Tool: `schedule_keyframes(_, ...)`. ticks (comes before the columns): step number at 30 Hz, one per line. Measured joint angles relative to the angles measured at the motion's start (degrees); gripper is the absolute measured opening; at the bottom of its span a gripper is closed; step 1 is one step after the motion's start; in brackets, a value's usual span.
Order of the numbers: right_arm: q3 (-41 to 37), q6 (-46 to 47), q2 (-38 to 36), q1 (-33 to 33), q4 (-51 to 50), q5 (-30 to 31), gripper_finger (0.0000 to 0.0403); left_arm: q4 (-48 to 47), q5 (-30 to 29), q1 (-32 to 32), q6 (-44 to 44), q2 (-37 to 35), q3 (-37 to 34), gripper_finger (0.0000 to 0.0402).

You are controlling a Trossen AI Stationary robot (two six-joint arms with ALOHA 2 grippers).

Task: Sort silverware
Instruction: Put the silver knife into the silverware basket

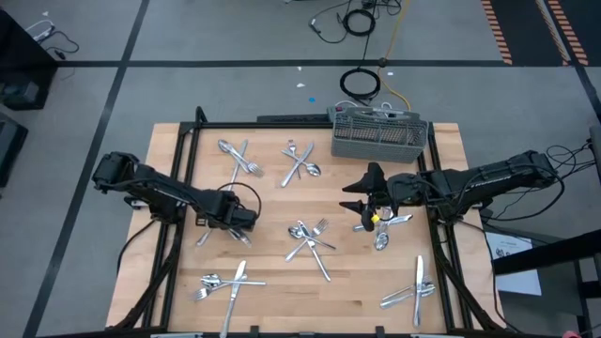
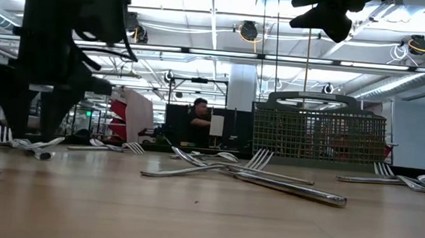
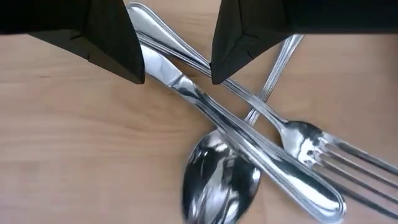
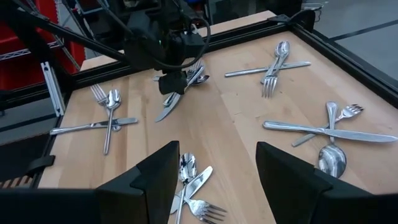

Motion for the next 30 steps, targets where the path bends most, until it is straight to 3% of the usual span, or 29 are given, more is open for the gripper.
schedule_keyframes(5,0.00,-1.05,-0.01,0.00,0.24,0.00,0.0203,0.11,-3.57,0.07,-1.37,-0.82,0.70,0.0196)
schedule_keyframes(30,0.00,-1.75,0.01,0.00,-0.52,0.00,0.0203,-1.50,-4.65,-3.02,-13.92,0.33,0.66,0.0196)
